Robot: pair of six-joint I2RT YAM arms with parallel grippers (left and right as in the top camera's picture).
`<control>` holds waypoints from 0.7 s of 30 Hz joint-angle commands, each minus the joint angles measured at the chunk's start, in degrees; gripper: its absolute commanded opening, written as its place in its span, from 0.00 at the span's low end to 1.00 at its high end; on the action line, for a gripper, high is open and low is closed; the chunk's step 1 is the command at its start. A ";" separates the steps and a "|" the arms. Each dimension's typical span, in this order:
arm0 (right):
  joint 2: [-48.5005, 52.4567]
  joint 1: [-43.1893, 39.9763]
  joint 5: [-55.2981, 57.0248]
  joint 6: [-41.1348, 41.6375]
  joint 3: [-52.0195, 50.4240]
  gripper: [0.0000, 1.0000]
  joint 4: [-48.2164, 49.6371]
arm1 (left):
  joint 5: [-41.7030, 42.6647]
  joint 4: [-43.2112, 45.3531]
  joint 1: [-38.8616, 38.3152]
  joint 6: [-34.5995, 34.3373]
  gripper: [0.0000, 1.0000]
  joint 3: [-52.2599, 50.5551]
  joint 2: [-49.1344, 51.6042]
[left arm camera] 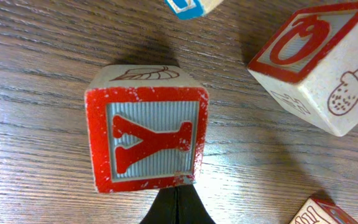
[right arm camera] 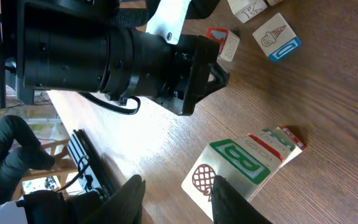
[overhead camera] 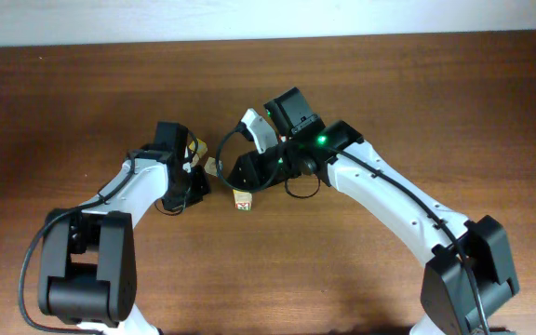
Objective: Rotate 5 blocks
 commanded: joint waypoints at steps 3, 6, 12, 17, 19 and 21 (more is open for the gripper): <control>2.05 0.26 3.04 -0.74 0.85 0.36 -1.29 | -0.44 0.59 0.09 -0.68 0.00 0.48 0.09; 1.99 0.26 3.04 -0.76 2.45 0.36 -2.19 | -0.42 0.74 0.09 -0.68 0.00 0.48 0.09; 2.01 0.26 2.25 -0.76 3.45 0.37 -2.58 | -0.44 0.76 0.09 -0.68 0.00 0.48 0.09; 1.99 1.84 2.21 -0.76 3.89 0.37 -2.60 | -0.44 0.76 0.09 -0.68 0.00 0.48 0.09; 1.99 2.12 2.23 -0.76 4.04 0.37 -2.62 | -0.44 0.76 0.09 -0.68 0.00 0.48 0.09; 1.99 2.10 2.21 -0.76 4.04 0.37 -2.62 | -0.44 0.76 0.09 -0.68 0.00 0.48 0.09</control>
